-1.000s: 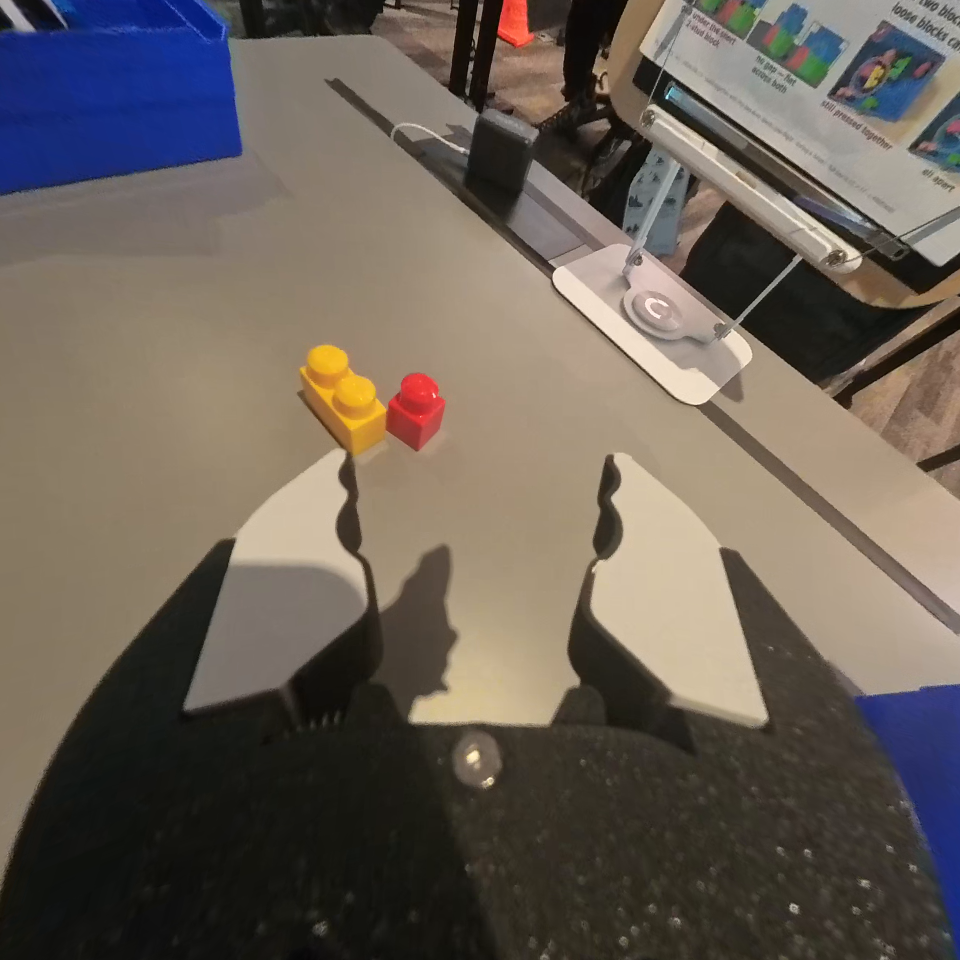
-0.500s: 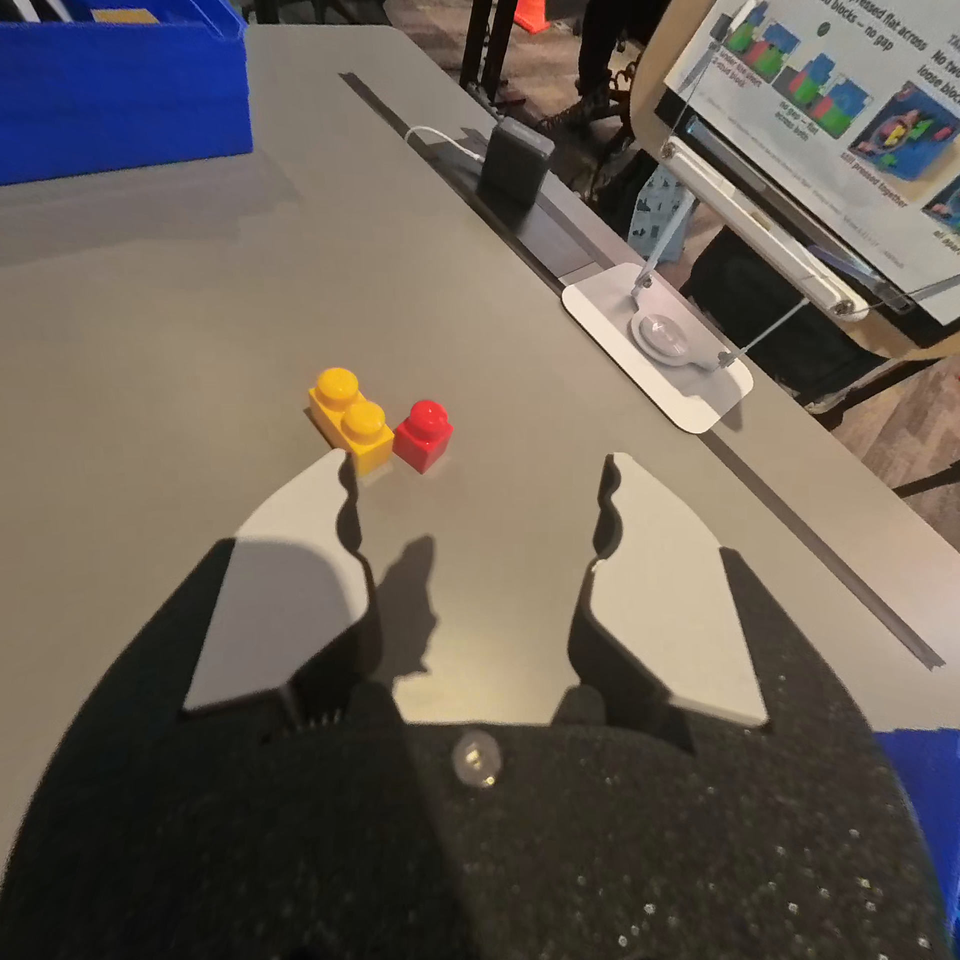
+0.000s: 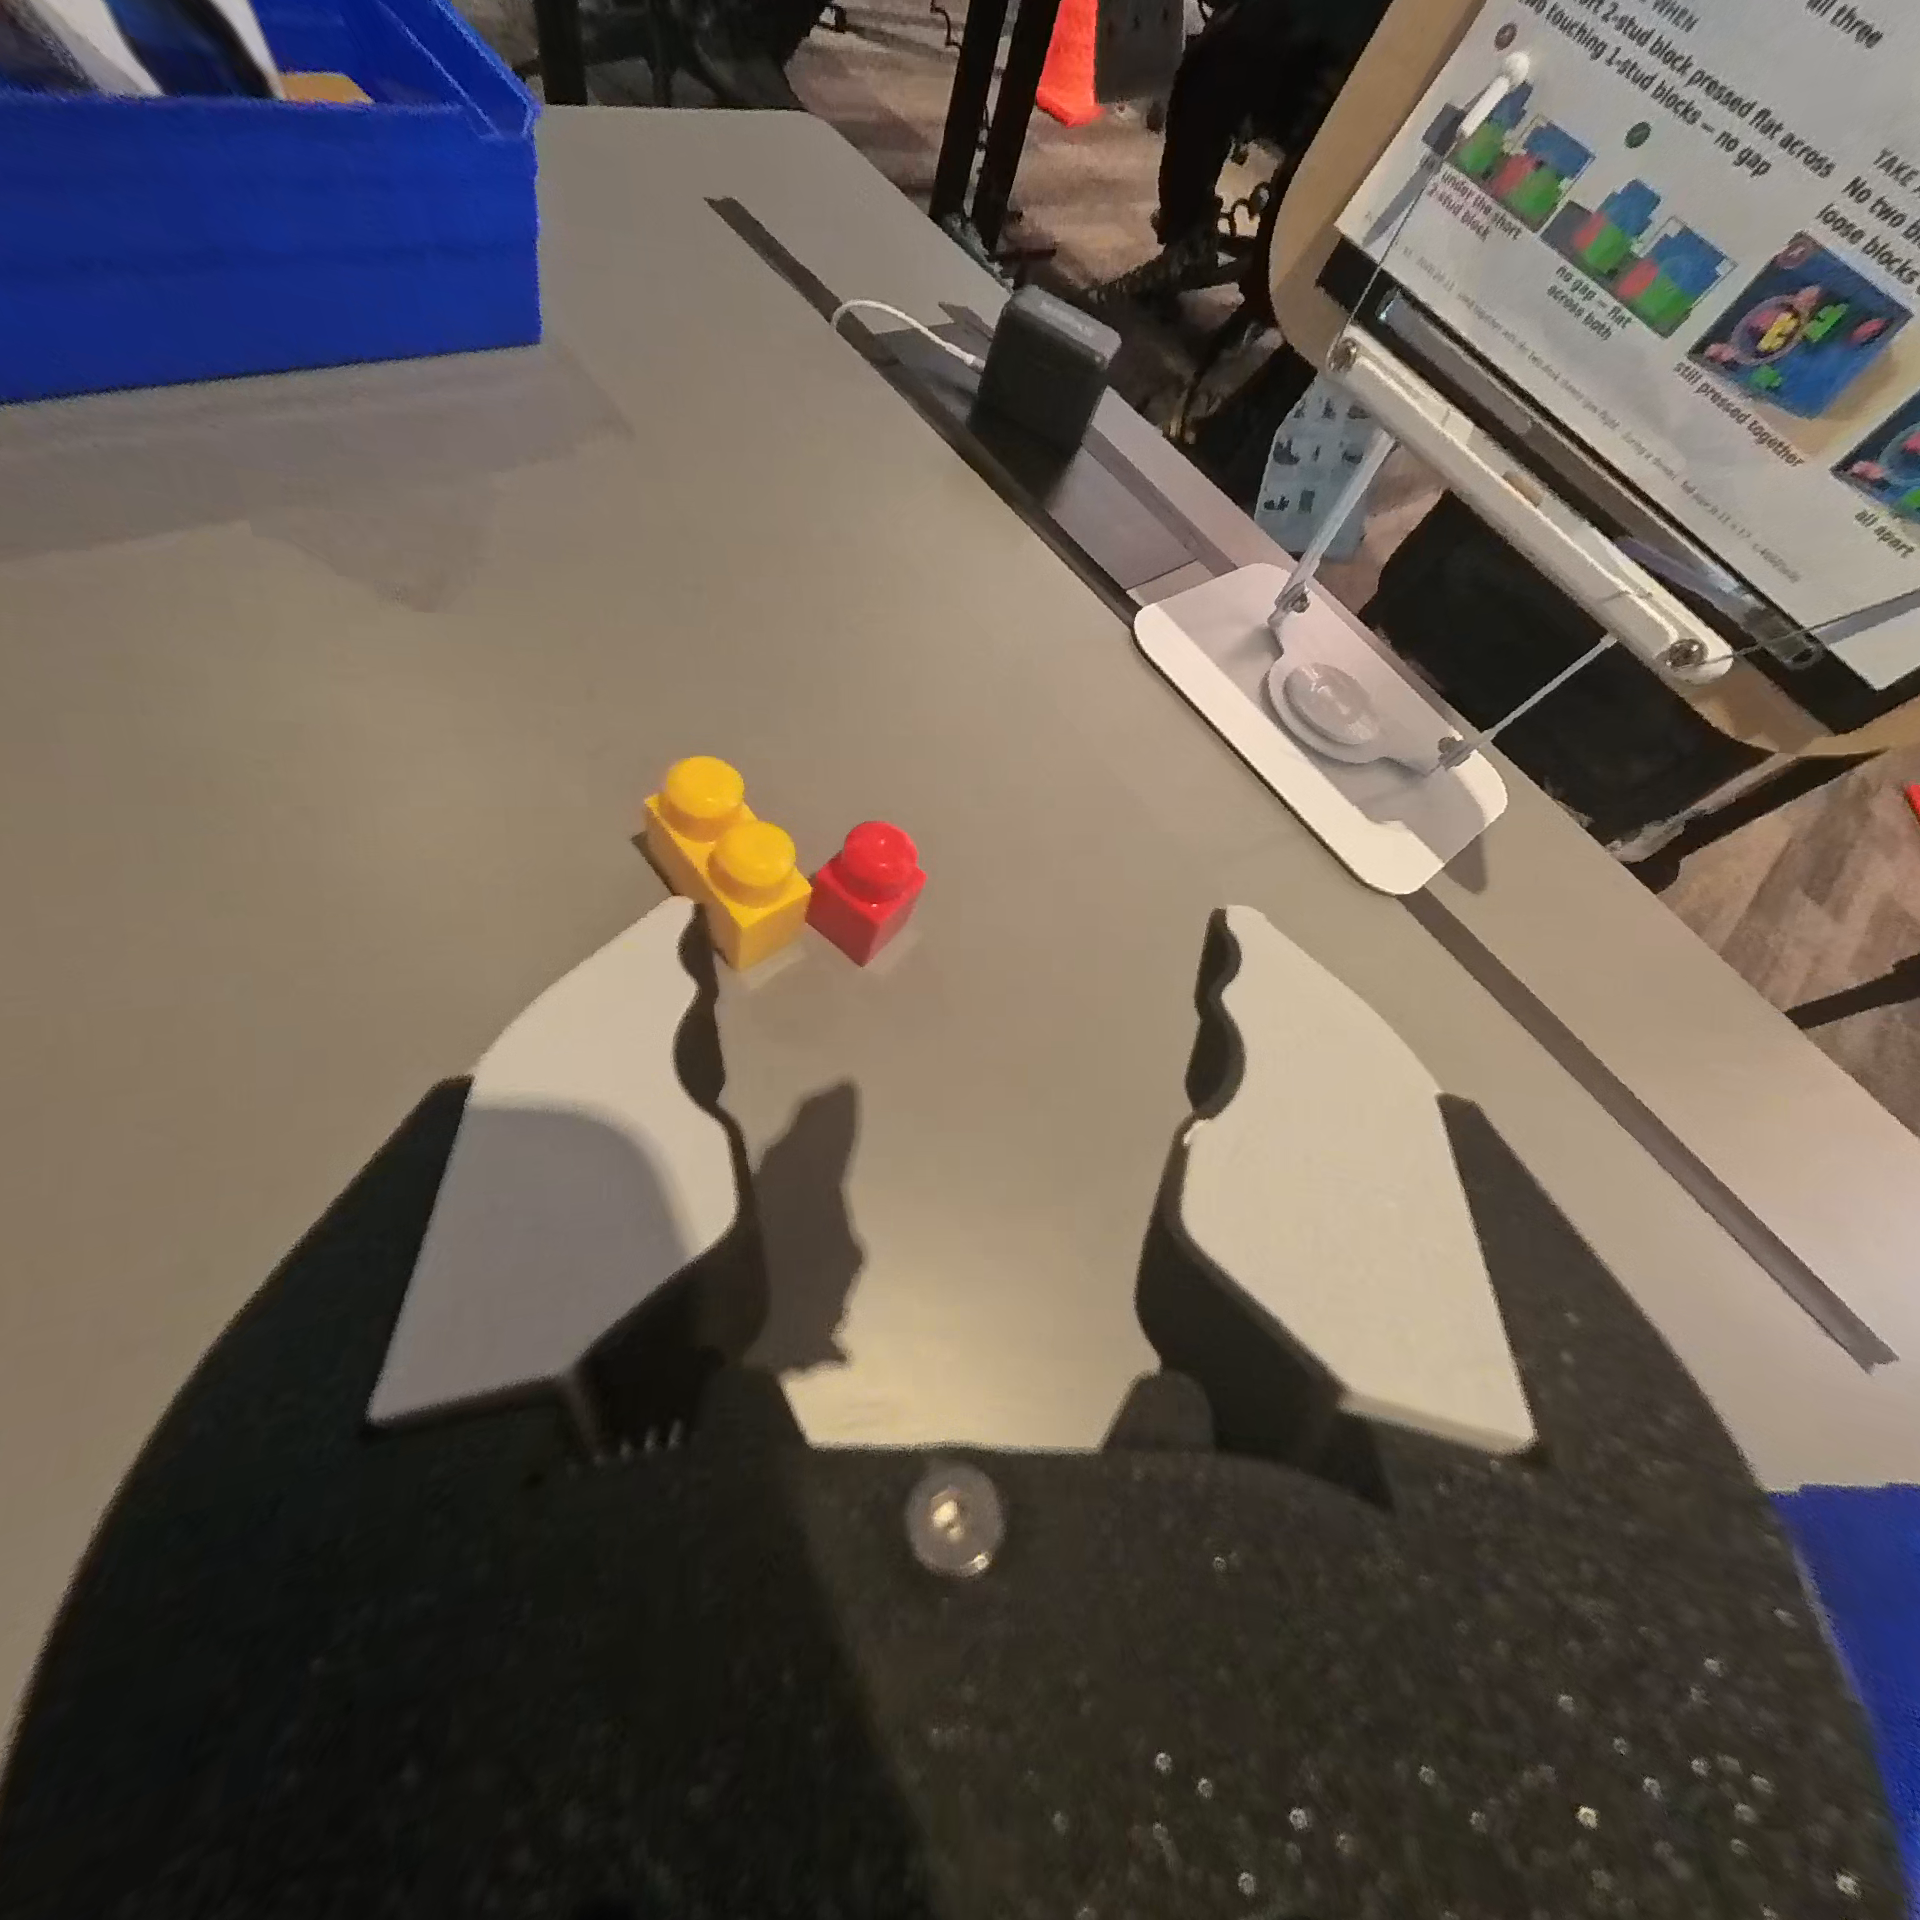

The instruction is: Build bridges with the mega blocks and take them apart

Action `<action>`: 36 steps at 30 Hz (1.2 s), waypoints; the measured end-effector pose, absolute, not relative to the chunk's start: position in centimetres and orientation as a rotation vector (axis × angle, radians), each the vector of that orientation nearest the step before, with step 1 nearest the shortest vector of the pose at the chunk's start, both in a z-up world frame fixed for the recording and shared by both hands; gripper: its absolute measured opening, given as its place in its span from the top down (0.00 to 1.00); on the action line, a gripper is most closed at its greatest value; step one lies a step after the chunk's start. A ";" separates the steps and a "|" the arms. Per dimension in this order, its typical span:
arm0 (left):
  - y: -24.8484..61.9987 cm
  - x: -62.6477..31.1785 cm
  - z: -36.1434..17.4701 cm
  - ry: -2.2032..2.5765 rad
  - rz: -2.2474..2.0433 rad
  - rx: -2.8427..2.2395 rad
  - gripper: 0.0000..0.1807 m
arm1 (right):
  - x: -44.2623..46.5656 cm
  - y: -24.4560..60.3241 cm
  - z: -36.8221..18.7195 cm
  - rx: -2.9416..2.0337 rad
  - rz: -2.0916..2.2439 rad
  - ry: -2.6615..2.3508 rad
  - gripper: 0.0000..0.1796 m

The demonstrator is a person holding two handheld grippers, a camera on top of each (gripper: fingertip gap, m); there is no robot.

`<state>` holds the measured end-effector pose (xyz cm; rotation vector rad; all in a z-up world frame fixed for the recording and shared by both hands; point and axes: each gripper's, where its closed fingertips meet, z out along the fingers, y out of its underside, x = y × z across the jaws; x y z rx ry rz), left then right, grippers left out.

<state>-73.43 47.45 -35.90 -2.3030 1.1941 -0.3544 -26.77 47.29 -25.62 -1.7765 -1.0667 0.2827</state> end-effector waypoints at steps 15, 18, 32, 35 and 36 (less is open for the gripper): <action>47.9 -73.8 -40.7 2.024 -0.075 -2.145 0.79 | -23.6 47.0 -26.0 -1.774 0.326 -0.975 0.51; 48.0 -73.7 -41.7 2.046 -0.065 -2.171 0.80 | -23.6 47.2 -26.4 -1.777 0.338 -0.972 0.51; 50.0 -75.3 -34.2 1.318 -0.055 -2.291 0.84 | -22.1 46.1 -26.9 -1.722 0.416 -0.946 0.51; 50.8 -72.8 -27.2 1.062 -0.145 -2.113 0.84 | -21.1 45.8 -26.8 -1.710 0.442 -0.921 0.52; 50.8 -71.3 -24.9 0.994 -0.193 -2.040 0.84 | -20.7 45.7 -26.7 -1.700 0.455 -0.912 0.52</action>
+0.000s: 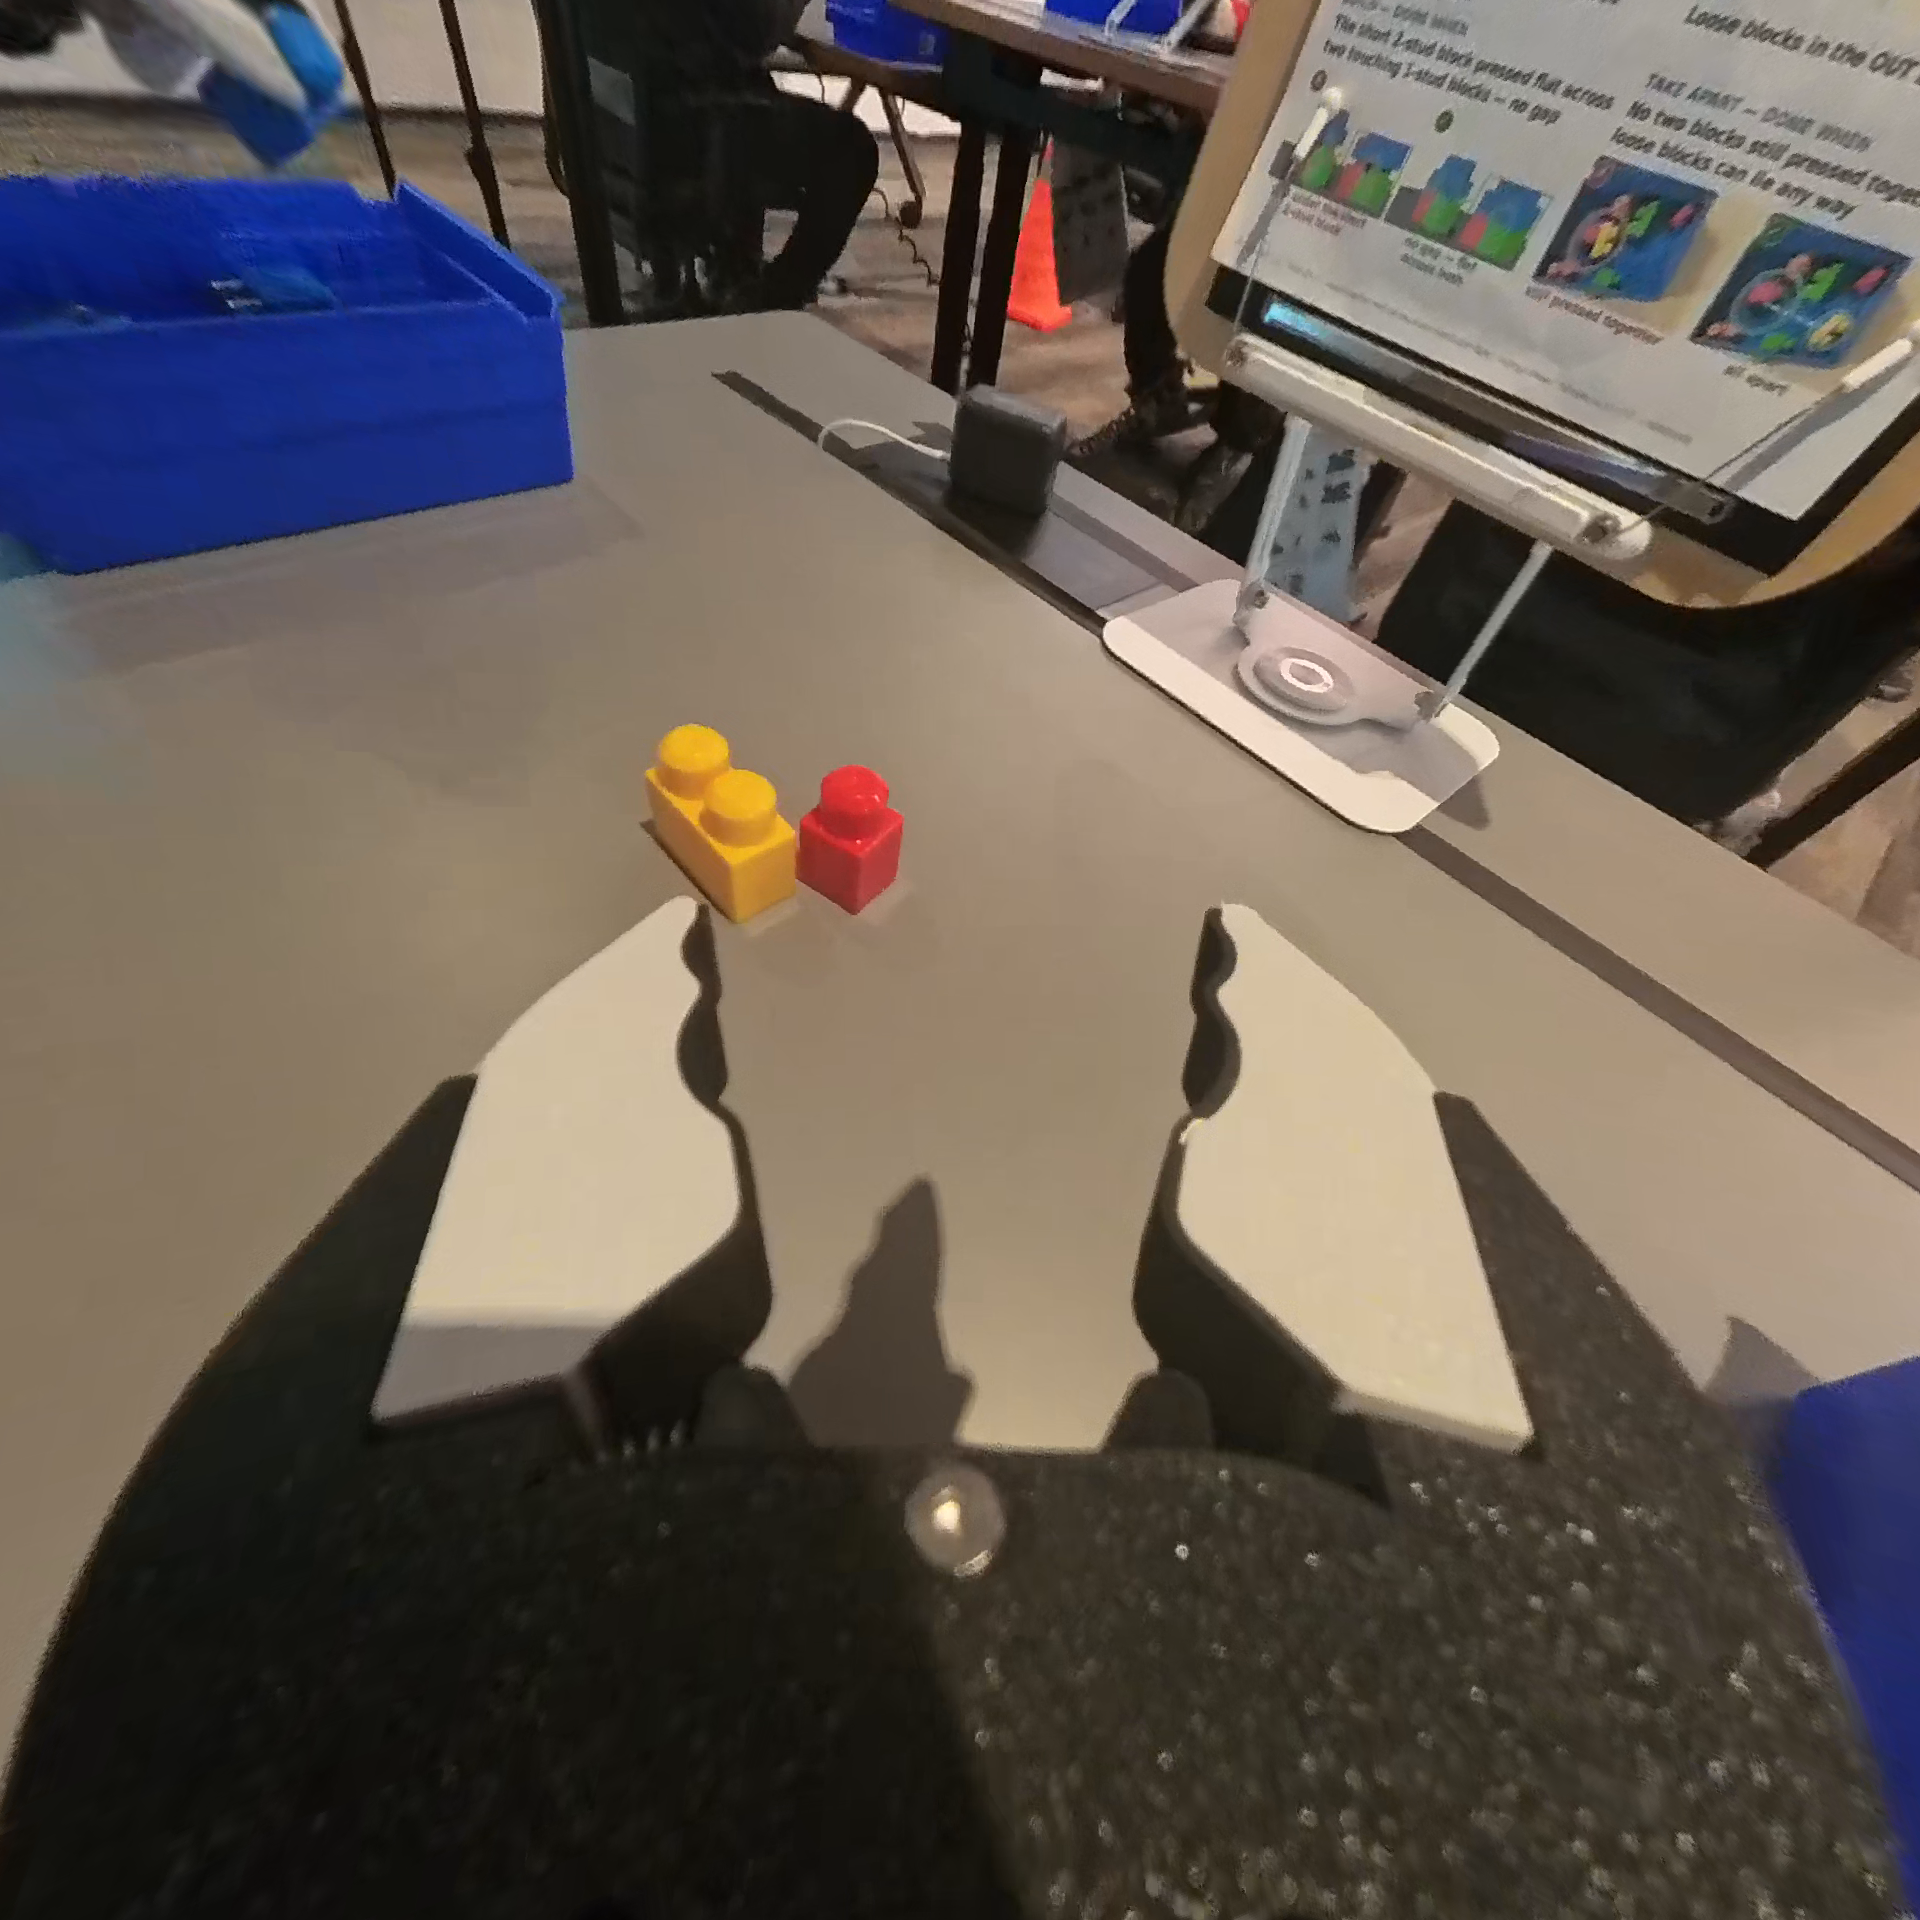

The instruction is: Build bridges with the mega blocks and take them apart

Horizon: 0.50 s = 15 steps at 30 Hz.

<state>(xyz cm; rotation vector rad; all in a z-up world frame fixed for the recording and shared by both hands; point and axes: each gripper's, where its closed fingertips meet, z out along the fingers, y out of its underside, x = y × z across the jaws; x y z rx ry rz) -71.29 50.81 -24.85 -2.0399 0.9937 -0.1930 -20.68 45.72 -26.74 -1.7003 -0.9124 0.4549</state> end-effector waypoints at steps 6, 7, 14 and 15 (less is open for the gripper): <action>49.4 -58.4 -15.6 0.847 -0.435 -1.616 0.84 | -18.7 44.8 -27.2 -1.669 0.554 -0.865 0.52; 49.0 -56.0 -15.1 0.844 -0.478 -1.559 0.84 | -18.4 44.5 -27.5 -1.668 0.567 -0.863 0.52; 47.4 -42.0 -17.4 0.840 -0.851 -1.333 0.84 | -16.3 42.9 -28.7 -1.666 0.607 -0.872 0.52; 47.2 -40.3 -17.9 0.839 -0.899 -1.315 0.84 | -16.1 42.7 -28.9 -1.668 0.614 -0.876 0.52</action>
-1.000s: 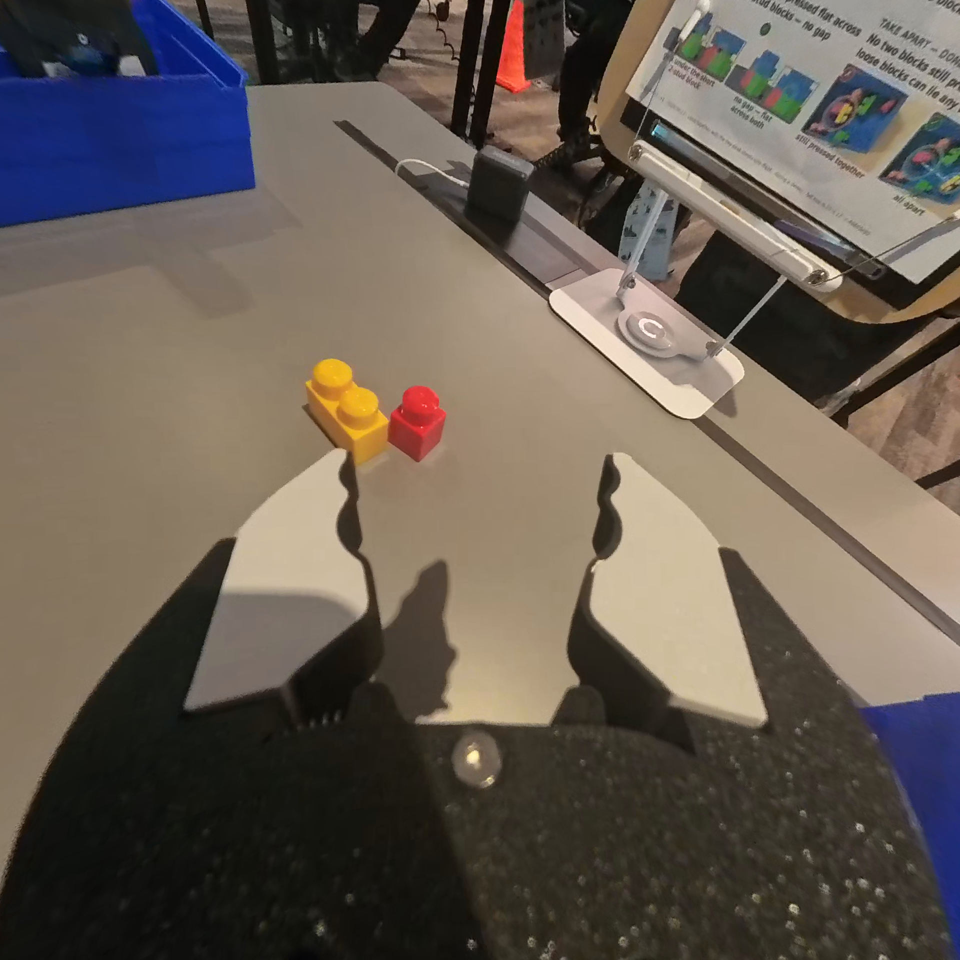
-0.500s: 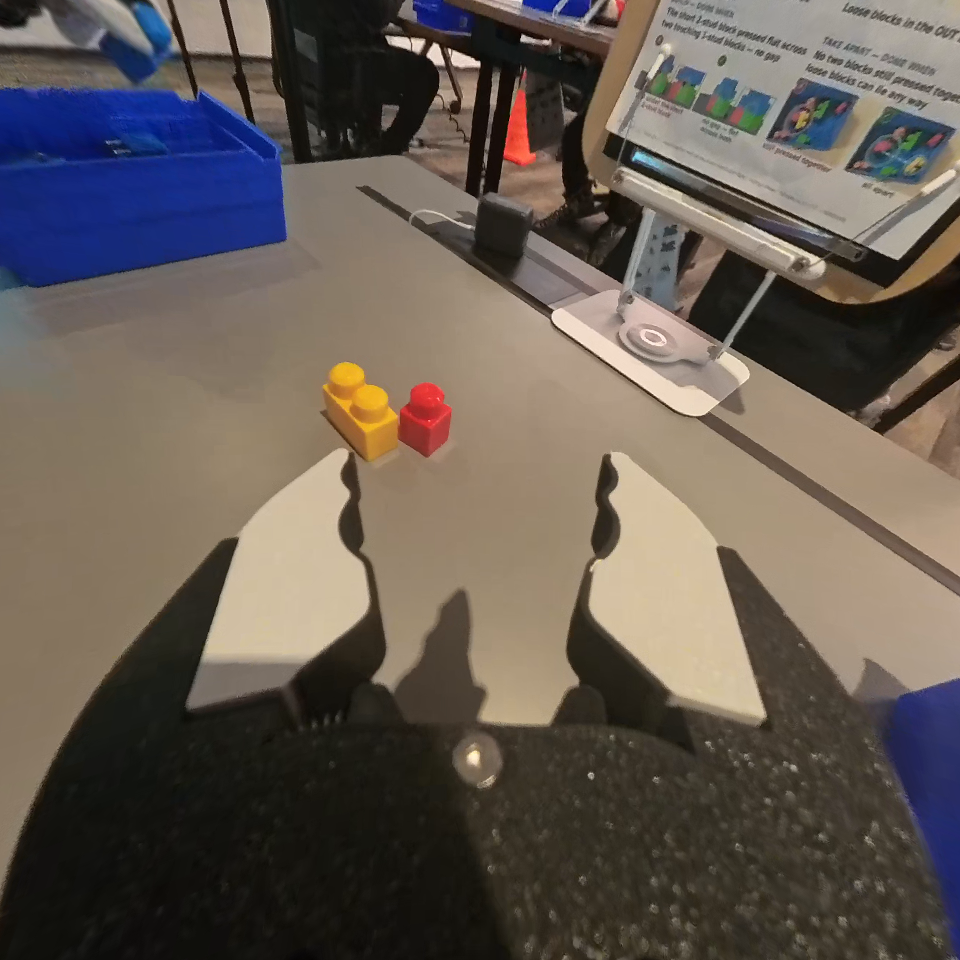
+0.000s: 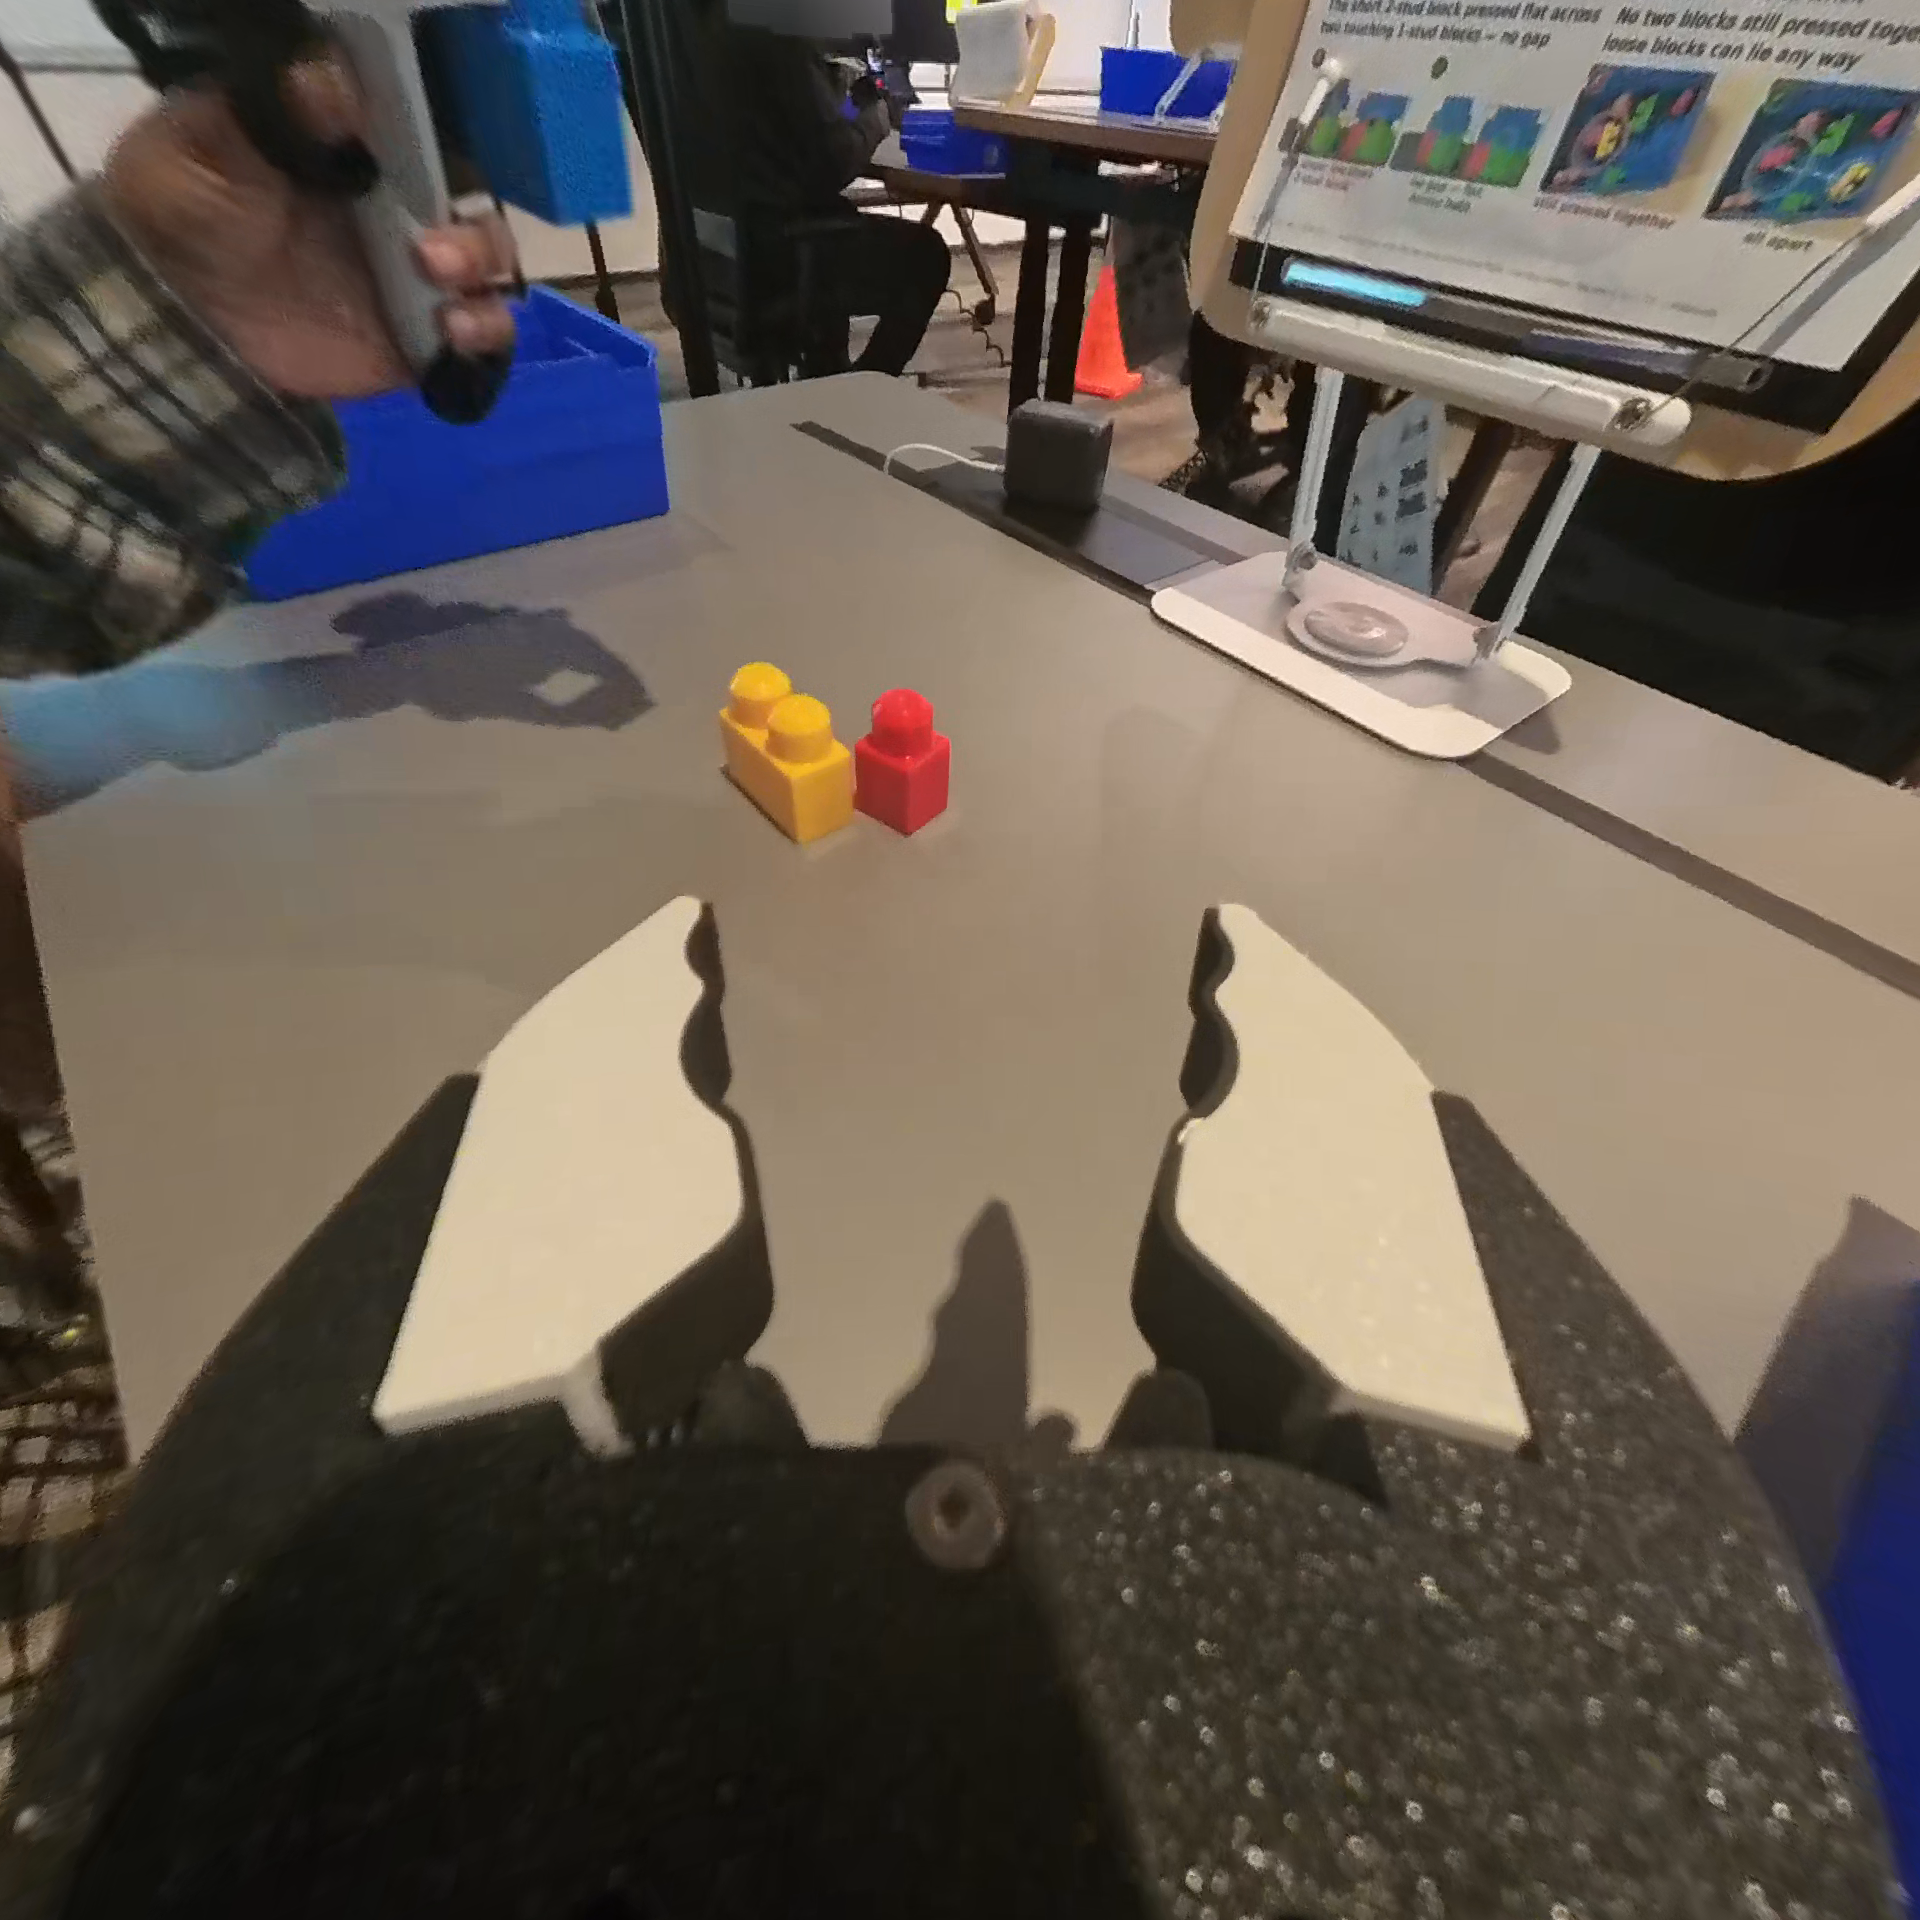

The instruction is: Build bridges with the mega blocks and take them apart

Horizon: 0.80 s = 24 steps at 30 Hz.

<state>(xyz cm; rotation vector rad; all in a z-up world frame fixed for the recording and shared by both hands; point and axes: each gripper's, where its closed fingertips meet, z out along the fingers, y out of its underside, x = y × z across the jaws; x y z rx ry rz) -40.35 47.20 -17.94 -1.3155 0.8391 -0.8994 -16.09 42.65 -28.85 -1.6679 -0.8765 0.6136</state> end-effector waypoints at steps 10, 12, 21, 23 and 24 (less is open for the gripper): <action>45.4 -30.9 -21.5 0.882 -1.208 -1.189 0.84 | -19.3 42.5 -29.5 -1.624 0.792 -0.984 0.56; 45.1 -30.2 -22.2 0.887 -1.243 -1.162 0.84 | -20.7 43.0 -28.5 -1.573 0.888 -0.998 0.60; 44.9 -29.6 -23.8 0.842 -1.388 -1.109 0.84 | -27.8 45.1 -27.0 -1.461 1.208 -1.066 0.67; 45.0 -29.7 -23.8 0.839 -1.381 -1.112 0.84 | -28.8 45.1 -26.9 -1.449 1.231 -1.086 0.67; 45.1 -29.6 -23.9 0.840 -1.383 -1.119 0.84 | -29.3 45.1 -26.9 -1.444 1.238 -1.103 0.67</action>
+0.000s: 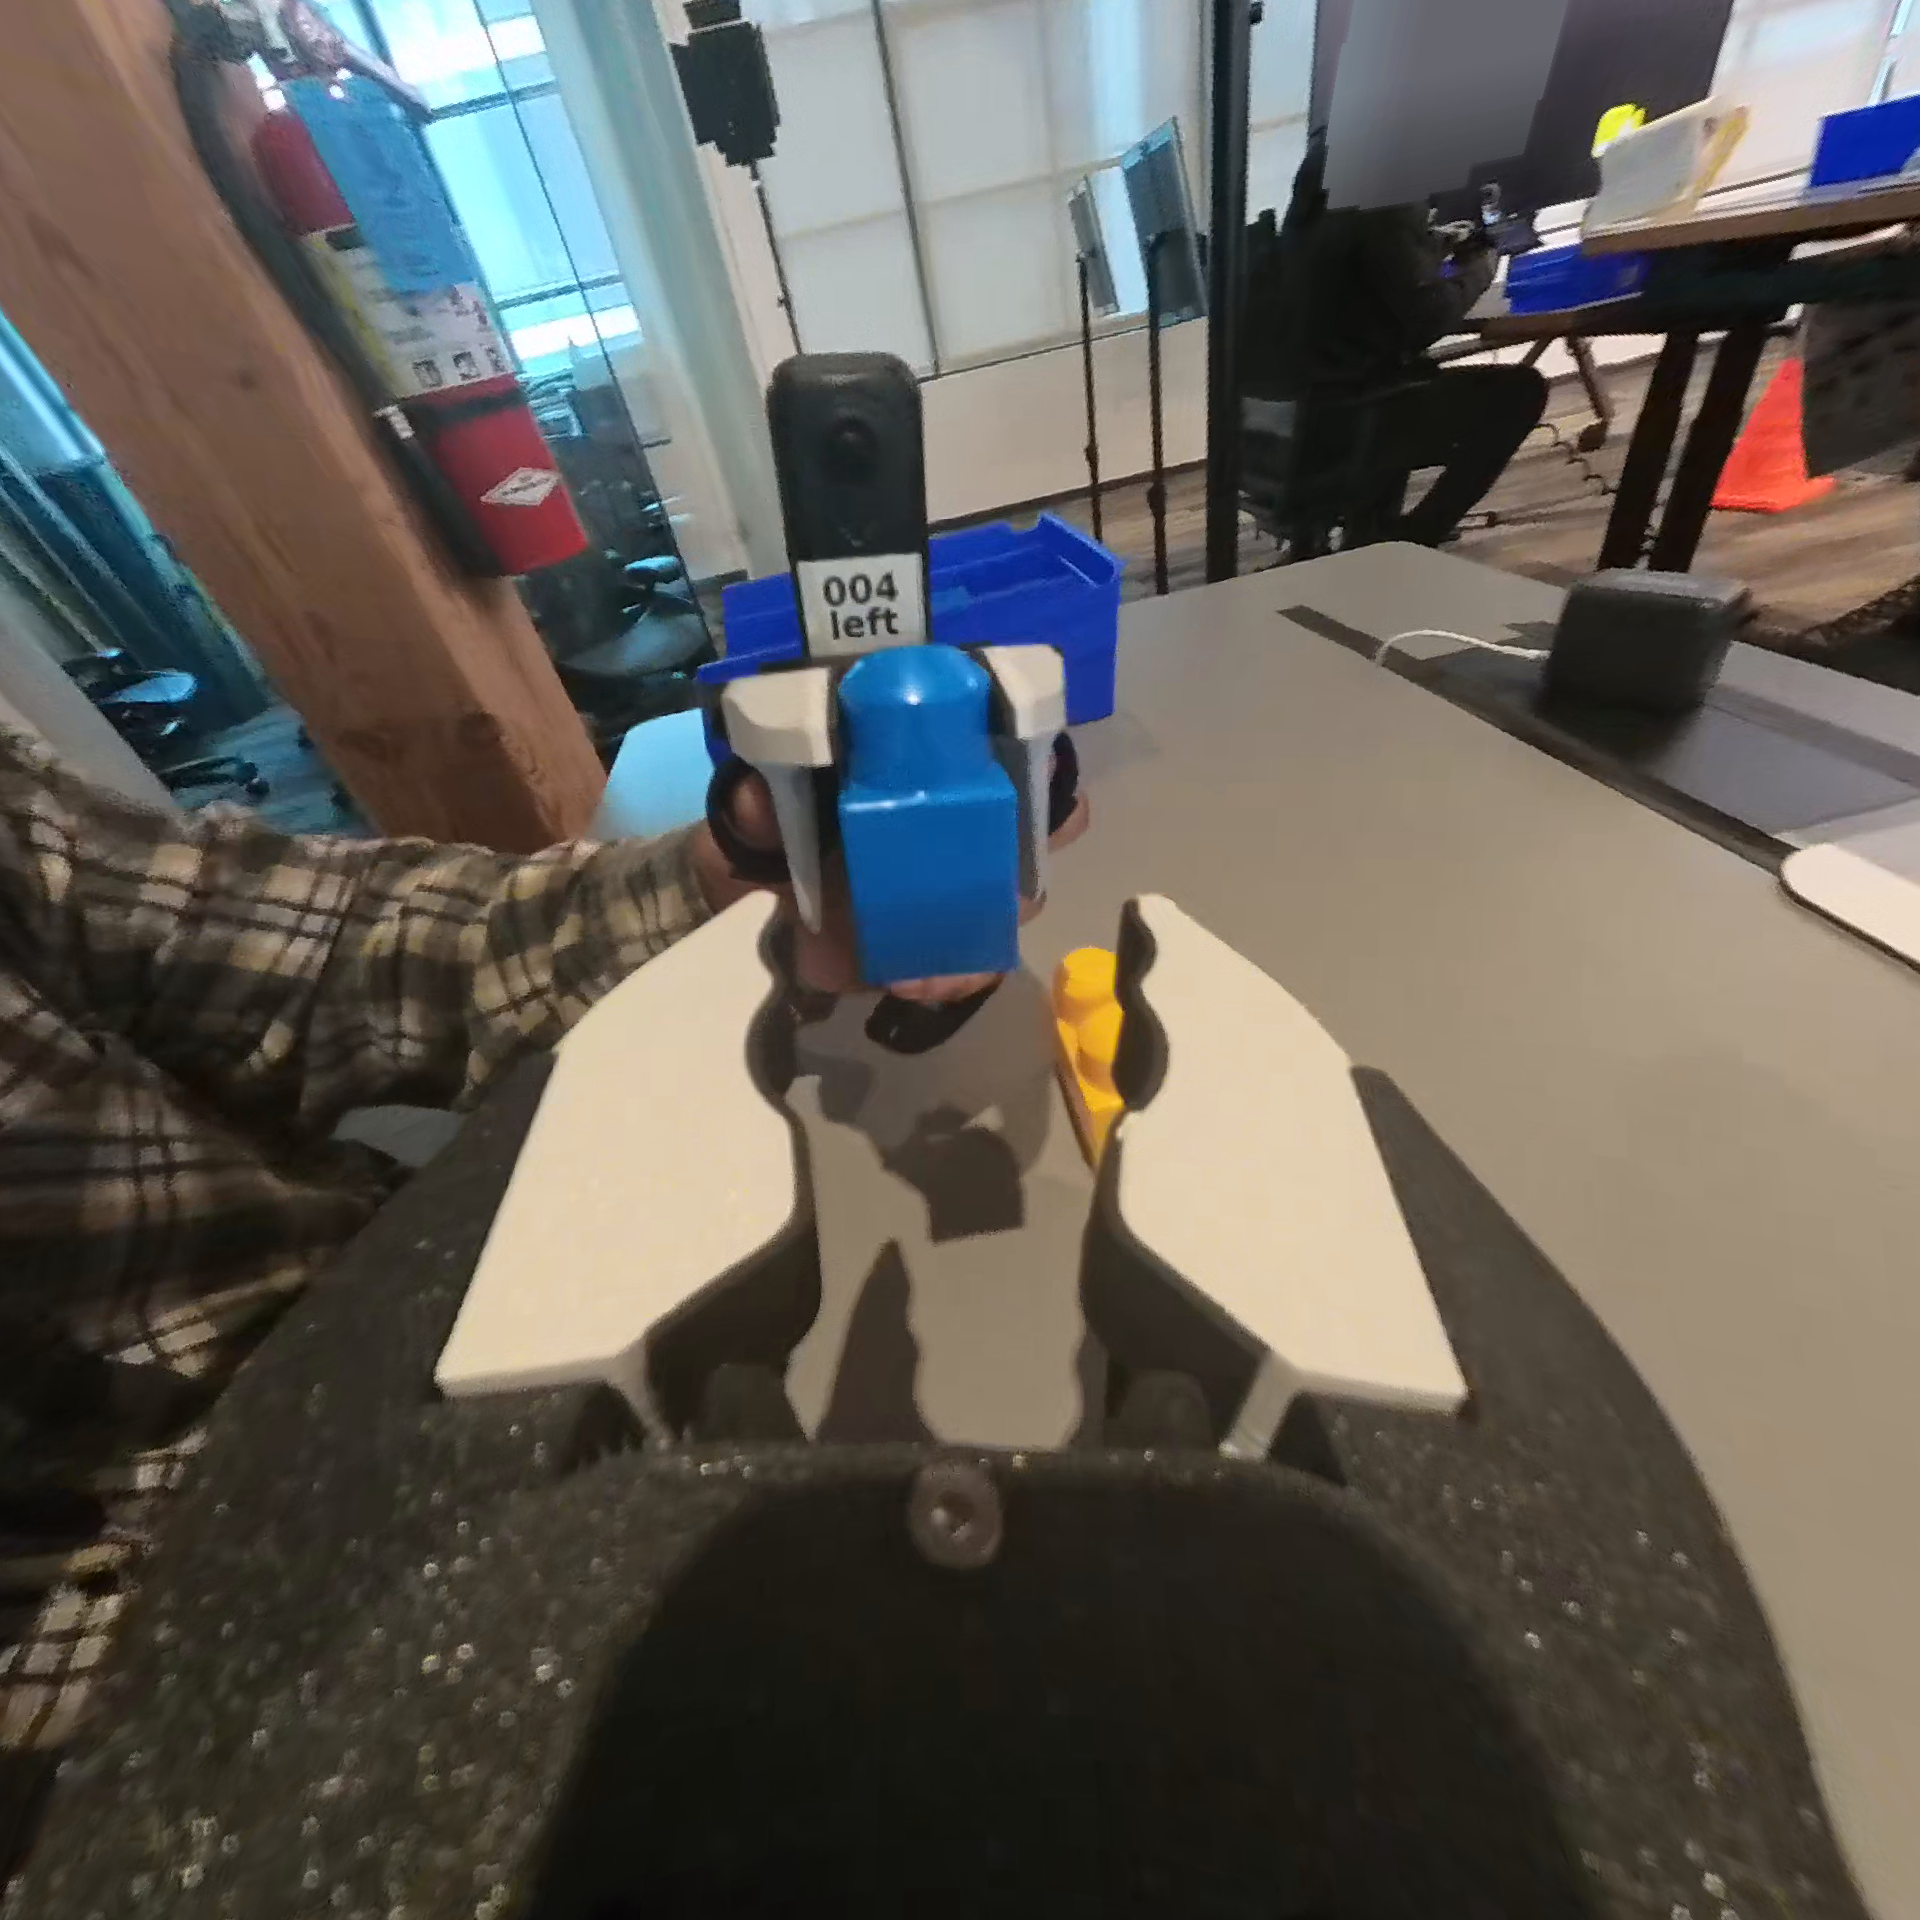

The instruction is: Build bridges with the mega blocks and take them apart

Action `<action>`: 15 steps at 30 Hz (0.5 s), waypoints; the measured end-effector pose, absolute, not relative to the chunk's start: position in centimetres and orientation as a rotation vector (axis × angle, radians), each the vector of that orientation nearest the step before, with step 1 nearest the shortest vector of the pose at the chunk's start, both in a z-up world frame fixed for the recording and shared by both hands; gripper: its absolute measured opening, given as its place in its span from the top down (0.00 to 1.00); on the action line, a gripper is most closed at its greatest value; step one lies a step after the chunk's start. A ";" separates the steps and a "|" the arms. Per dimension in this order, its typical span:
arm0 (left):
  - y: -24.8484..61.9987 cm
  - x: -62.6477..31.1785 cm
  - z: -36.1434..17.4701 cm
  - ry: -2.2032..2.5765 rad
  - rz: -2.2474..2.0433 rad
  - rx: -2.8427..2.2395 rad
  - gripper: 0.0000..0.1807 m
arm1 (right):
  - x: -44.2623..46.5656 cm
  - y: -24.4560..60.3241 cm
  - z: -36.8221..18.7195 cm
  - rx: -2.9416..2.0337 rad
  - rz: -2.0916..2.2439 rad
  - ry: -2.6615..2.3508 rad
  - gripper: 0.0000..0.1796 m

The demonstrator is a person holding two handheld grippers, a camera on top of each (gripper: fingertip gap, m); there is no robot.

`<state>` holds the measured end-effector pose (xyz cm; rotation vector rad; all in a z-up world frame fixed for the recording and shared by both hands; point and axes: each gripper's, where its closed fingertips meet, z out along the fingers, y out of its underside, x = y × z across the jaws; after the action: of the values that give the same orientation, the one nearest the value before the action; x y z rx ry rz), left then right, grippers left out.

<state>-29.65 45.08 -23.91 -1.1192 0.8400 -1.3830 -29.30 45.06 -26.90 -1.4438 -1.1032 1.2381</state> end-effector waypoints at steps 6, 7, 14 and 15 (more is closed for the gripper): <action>44.9 -29.8 -24.2 0.846 -1.402 -1.126 0.84 | -31.1 45.0 -27.3 -1.455 1.226 -1.206 0.74; 44.9 -29.8 -24.2 0.841 -1.406 -1.128 0.84 | -31.4 45.0 -27.4 -1.460 1.220 -1.224 0.75; 45.0 -30.7 -24.0 0.843 -1.426 -1.148 0.82 | -31.2 44.8 -28.0 -1.455 1.194 -1.314 0.81; 45.2 -31.3 -23.8 0.830 -1.418 -1.154 0.78 | -30.8 45.0 -28.3 -1.468 1.177 -1.322 0.81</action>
<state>-31.35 45.23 -23.78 -1.1535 0.8300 -1.4178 -30.77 45.00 -28.30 -1.4675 -1.3215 1.1772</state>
